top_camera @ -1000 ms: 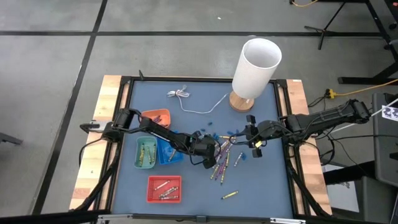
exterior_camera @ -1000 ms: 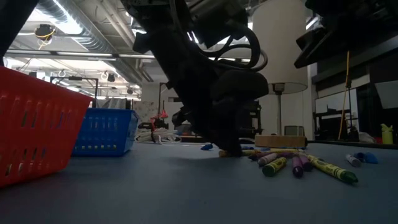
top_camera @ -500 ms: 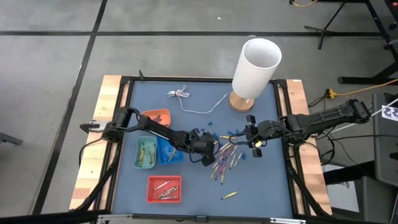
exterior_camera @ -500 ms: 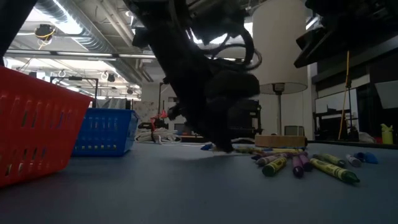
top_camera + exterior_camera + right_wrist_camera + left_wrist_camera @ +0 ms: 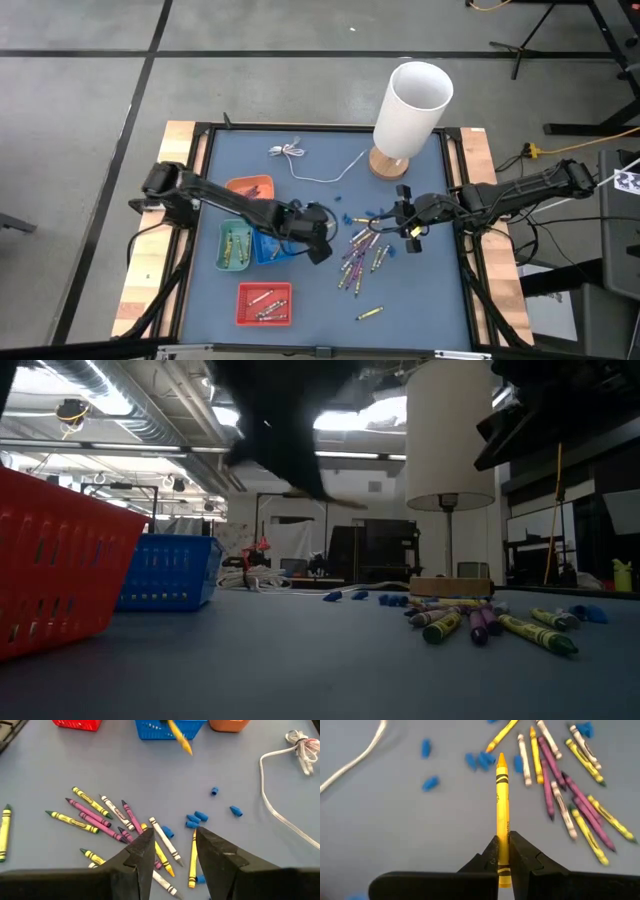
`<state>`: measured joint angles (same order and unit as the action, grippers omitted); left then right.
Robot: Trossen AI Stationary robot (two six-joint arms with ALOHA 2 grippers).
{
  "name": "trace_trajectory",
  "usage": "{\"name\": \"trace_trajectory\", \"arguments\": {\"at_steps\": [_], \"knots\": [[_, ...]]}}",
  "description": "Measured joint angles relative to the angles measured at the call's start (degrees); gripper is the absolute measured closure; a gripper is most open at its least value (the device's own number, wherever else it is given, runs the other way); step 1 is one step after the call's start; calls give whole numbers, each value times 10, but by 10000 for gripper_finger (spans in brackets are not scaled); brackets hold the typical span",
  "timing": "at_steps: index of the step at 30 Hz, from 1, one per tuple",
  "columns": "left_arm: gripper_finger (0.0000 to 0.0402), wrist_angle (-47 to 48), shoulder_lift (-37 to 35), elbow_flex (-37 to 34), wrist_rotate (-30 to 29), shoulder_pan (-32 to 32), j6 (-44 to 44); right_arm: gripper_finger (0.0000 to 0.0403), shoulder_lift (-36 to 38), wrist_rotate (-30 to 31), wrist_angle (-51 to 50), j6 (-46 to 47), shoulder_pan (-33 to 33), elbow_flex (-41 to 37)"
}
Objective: Sort crayons
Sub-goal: Put the yellow crayon into the blue basket, then put the gray crayon into the orange basket
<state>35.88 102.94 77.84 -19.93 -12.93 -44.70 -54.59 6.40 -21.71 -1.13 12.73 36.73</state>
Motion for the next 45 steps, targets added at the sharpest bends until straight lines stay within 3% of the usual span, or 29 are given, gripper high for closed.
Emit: {"name": "trace_trajectory", "arguments": {"at_steps": [6, 11, 14, 19, 23, 28, 34, 45], "knots": [[396, 164, -60, 0, -3, -52, -177, 260, -1, 0, -17, 0, 0, 0], [396, 282, -60, 0, -3, -109, -336, 260, -1, 0, -17, 0, 0, 0], [396, 315, -55, 0, -6, -135, -388, 260, -1, -2, -17, 0, 0, 0], [396, 323, -53, 0, -56, -148, -407, 260, -1, -42, -17, 0, 0, 0], [393, 323, -52, 0, -56, -145, -407, 260, -1, -91, -18, 0, 0, 0], [363, 326, -52, 0, -54, -145, -407, 260, -1, -146, -18, 0, 0, 0], [323, 325, -52, 0, -58, -145, -406, 260, -27, -161, -17, 0, 0, 0], [314, 320, -52, 0, -60, -145, -407, 260, -133, 17, -20, -47, 0, -1]]}}
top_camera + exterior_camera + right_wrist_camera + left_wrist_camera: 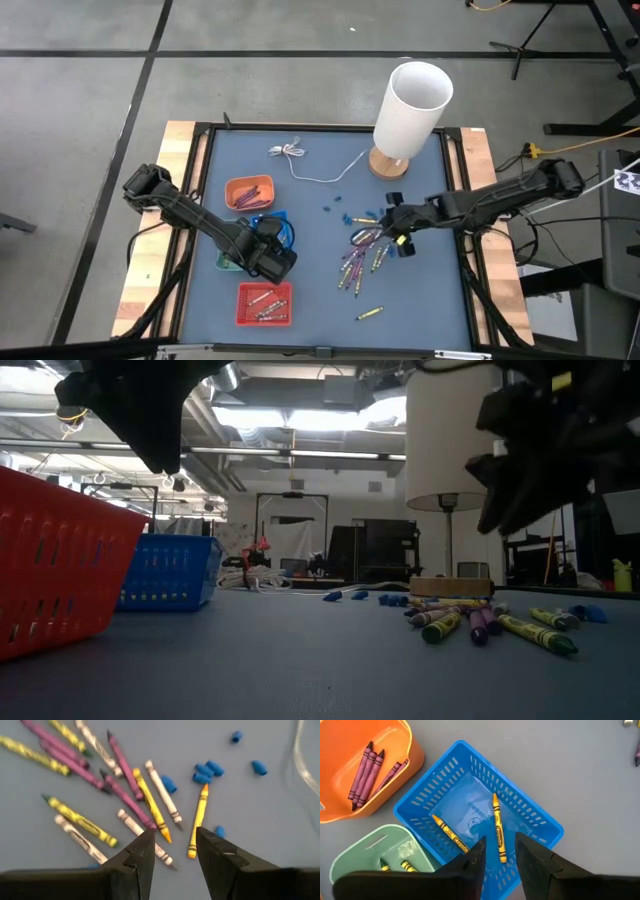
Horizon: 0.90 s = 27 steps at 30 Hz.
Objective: Sort crayons
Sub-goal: Put the gray crayon into the orange basket
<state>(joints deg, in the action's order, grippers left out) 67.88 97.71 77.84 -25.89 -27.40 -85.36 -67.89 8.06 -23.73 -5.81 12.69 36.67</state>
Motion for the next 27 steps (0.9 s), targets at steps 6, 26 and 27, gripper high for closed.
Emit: {"name": "trace_trajectory", "arguments": {"at_steps": [6, 26, 27], "knots": [[314, -1, 0, 0, 0, 0, 0, 260, -56, -8, -1, -46, 0, 0], [314, -14, 0, 0, -1, 0, 0, 260, -179, -103, 25, -80, -70, 2], [314, -15, 0, 0, -1, 0, 0, 260, -180, -121, 25, -80, -79, 2]]}}
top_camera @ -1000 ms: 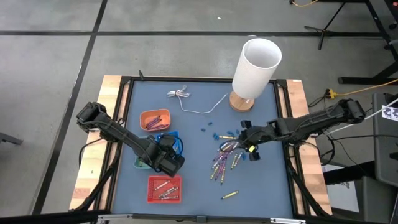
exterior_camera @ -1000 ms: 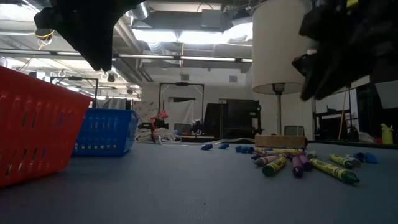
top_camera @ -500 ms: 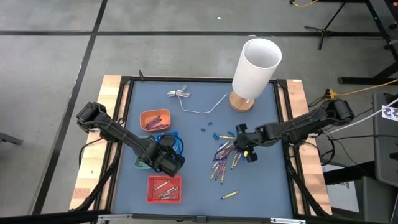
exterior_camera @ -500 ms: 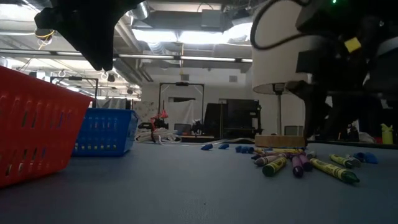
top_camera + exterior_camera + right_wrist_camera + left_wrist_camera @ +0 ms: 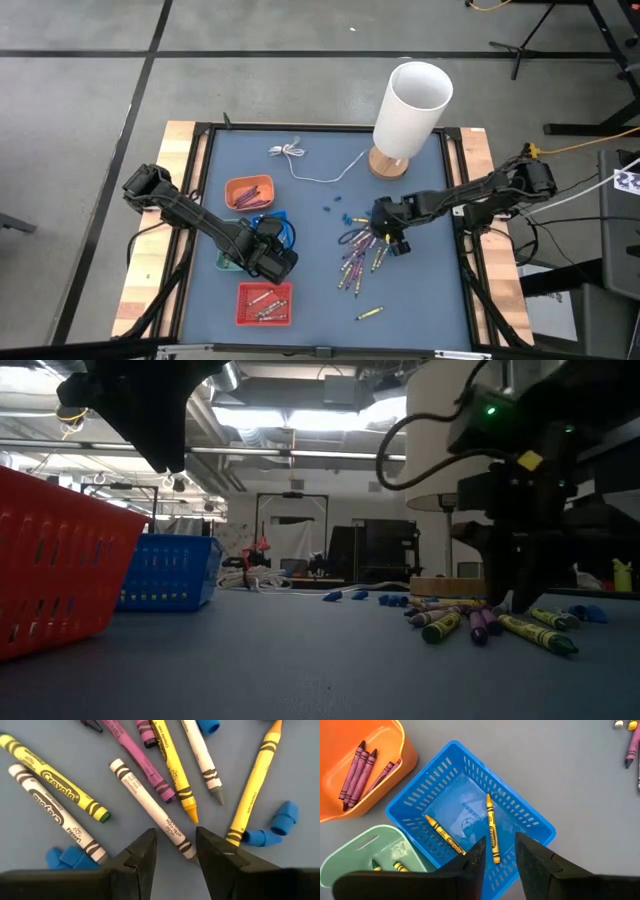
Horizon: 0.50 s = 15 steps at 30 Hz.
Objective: Sort crayons
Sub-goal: Put the gray crayon into the orange basket
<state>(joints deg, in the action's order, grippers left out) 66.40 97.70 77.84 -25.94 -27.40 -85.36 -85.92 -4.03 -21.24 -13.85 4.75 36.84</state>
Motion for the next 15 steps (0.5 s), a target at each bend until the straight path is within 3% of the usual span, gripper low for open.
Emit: {"name": "trace_trajectory", "arguments": {"at_steps": [7, 15], "knots": [[314, 0, 0, 0, -4, 0, 0, 266, -1, -39, 0, -1, -37, 0], [314, 0, 0, 0, -4, 0, 9, 333, -2, -38, 4, -1, -40, 0]]}}
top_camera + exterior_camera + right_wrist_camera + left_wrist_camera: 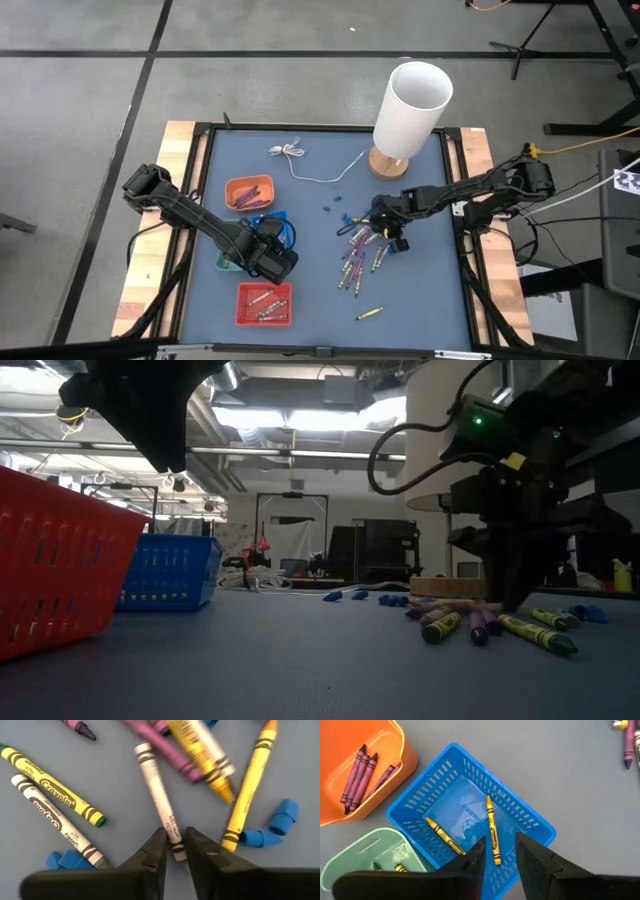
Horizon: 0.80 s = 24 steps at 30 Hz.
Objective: Sort crayons
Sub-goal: Put the gray crayon into the orange basket
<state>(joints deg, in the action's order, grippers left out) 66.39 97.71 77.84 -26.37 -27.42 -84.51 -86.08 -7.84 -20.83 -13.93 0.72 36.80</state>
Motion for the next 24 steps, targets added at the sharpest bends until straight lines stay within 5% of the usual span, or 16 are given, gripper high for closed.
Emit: {"name": "trace_trajectory", "arguments": {"at_steps": [14, 24], "knots": [[314, 0, -49, 0, 3, -8, 114, 386, -2, 0, -38, 20, 0, 30], [314, 4, -88, 0, -57, -109, 199, 385, -1, -53, -92, 78, 1, 155]]}}
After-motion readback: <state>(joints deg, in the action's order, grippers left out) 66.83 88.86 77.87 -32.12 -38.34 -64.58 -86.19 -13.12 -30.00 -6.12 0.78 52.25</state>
